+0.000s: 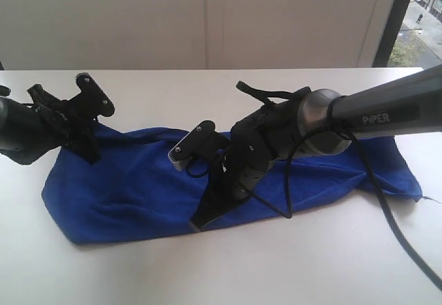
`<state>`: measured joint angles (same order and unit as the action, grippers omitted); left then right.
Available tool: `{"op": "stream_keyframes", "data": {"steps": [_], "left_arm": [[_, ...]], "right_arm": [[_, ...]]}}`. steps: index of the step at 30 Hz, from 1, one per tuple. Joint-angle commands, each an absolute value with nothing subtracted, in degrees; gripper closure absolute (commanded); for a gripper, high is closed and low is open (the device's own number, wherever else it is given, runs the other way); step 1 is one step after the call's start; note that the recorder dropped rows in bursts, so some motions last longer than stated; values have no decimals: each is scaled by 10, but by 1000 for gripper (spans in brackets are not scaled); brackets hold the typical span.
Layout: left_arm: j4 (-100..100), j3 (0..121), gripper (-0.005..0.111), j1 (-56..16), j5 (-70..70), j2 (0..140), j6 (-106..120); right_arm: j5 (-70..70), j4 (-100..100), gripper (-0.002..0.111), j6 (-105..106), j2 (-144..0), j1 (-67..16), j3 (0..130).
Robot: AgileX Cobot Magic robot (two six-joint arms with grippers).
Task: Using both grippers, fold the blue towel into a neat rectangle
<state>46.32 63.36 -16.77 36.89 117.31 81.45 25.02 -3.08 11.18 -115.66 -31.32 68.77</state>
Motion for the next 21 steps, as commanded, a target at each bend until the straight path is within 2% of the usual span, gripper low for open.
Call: {"op": "stream_keyframes", "data": {"steps": [1,6,13,15,18,21], "left_arm": [[545,636,56,-167,474,1173,844],[618,636,59,-171,583,1171,946],[763,636,59,-241,501,1106,1100],[818,636,67,-276,436,1066,1168],[984,636,89,-305,334,1004,1212],[999,617,107,-331,302,962,1207]], "right_arm": [[310,-29,108,118,-1166,-315,679],[312,-19,108,118,-1166,-316,679],[299,-32,108,133,-1139,-325,681],[301,-65,108,116,-1093,-319,690],[337,-164,108,47,-1033,-301,702],[407,-295,108,-49,-990,-262,701]]}}
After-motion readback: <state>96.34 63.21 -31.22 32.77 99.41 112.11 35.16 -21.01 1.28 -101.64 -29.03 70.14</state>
